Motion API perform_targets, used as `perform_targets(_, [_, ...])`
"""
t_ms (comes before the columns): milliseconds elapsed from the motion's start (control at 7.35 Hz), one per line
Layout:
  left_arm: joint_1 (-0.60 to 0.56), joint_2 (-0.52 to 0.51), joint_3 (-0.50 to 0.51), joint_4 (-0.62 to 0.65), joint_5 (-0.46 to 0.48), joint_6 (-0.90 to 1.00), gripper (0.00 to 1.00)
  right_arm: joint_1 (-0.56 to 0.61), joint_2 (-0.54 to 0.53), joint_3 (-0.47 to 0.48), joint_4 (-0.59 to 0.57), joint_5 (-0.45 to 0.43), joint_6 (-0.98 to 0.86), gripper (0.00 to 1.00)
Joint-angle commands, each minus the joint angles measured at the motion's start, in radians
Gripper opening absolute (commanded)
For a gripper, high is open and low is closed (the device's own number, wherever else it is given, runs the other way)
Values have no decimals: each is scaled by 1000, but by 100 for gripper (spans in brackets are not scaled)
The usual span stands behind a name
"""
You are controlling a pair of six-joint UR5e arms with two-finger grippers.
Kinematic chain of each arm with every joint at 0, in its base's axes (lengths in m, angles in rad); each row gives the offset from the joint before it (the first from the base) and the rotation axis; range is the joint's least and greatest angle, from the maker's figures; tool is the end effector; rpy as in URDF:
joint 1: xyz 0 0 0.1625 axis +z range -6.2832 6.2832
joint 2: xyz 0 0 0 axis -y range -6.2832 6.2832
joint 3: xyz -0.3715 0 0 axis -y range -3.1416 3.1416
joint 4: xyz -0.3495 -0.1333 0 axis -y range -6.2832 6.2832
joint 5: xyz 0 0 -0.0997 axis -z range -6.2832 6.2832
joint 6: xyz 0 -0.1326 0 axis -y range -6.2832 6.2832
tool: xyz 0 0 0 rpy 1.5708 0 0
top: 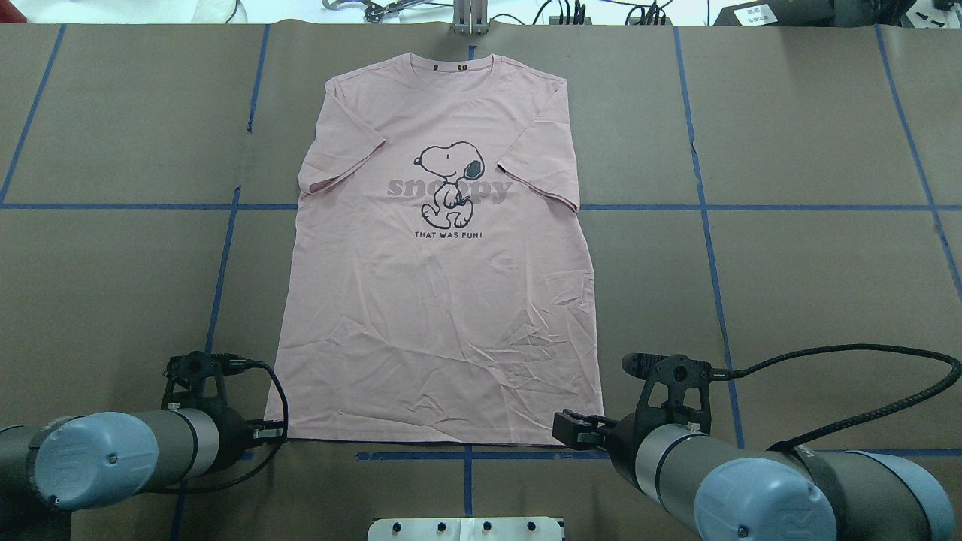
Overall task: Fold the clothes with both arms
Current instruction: 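Grasp the hem corners with both grippers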
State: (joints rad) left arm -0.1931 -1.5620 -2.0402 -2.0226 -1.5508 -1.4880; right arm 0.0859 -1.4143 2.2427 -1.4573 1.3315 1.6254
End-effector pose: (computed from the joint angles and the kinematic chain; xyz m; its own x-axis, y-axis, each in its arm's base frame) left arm 0.4407 -0.2247 0.3809 0.6156 -0.0361 -0.7873 0.1570 0.9845 0.0776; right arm -0.4412 -0.2033 0.2671 0.5702 0.1023 0.8151 -0.3059 0.9473 0.0951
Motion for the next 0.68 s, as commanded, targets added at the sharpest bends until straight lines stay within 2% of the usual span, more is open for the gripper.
perform_targets(0, [3,-1,12,1,0,0,39,0,-2,0,0,-5,-1,100])
perform_targets(272, [3,-1,12,1,0,0,40,0,-2,0,0,-5,-1,100])
perform_targets(408, [4,-4,12,1,0,0,31,0,-2,0,0,-6,-1,100])
perform_targets(544, [3,-6,11,1,0,-1,0,0,-2,0,0,-6,1,100])
